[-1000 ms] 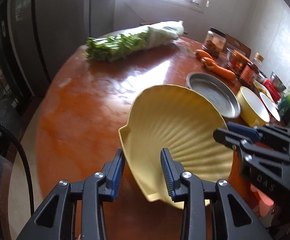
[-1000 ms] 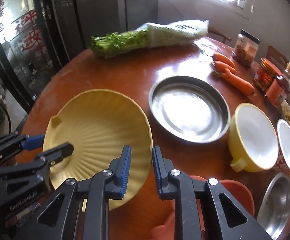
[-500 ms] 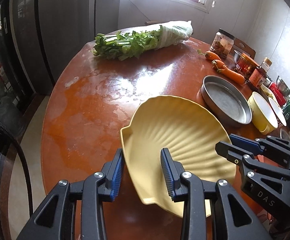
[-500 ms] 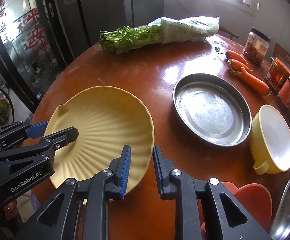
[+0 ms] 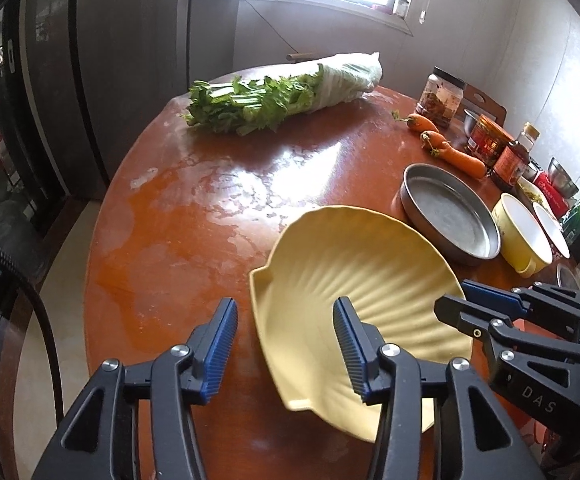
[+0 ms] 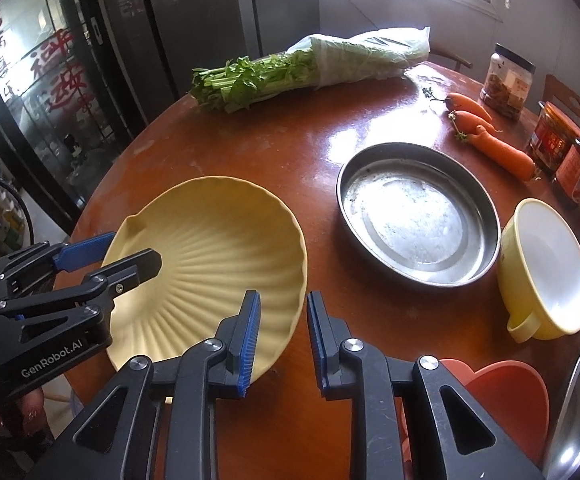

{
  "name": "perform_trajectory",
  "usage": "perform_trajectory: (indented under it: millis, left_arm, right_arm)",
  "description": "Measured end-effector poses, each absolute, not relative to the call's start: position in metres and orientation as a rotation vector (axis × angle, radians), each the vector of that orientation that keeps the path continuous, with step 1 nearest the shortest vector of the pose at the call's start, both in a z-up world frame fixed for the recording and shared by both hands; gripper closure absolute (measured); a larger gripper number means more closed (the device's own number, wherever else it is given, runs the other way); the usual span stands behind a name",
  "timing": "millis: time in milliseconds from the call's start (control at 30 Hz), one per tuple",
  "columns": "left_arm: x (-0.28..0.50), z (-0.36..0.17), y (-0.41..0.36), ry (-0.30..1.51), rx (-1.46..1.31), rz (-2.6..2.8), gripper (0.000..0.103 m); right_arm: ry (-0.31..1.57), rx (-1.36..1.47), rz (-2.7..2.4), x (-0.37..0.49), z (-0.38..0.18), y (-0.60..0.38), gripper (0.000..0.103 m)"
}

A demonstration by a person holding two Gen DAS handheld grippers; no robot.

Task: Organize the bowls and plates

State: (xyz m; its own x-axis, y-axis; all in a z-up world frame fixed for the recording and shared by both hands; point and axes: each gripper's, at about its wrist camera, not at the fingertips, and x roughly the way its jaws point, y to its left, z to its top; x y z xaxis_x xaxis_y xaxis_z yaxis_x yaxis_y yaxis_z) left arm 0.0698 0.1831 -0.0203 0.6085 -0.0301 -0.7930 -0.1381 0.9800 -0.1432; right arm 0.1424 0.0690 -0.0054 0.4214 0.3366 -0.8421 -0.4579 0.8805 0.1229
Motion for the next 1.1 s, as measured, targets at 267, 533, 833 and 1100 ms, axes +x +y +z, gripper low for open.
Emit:
perform_trajectory:
  millis: [267,533,833,1100]
  left_arm:
    - [0.061,-0.006,0.188,0.877,-0.198,0.083,0.044]
    - [0.05,0.015,0.173,0.833,-0.174,0.081,0.039]
    - [0.04,0.033,0.139,0.802,-0.127,0.043,0.033]
    - [0.034,0.047,0.098,0.778,-0.082,-0.019,0.032]
  right_arm:
    - [1.002,-0.088,0.485,0.139,0.003,0.059,0.067]
    - [0.944,-0.038,0.478,0.124,0.027,0.039,0.058]
    - [0.854,-0.025,0.462,0.091,0.056,0.014,0.052]
    - [0.778,0.011,0.417,0.061,0.077,-0.027,0.047]
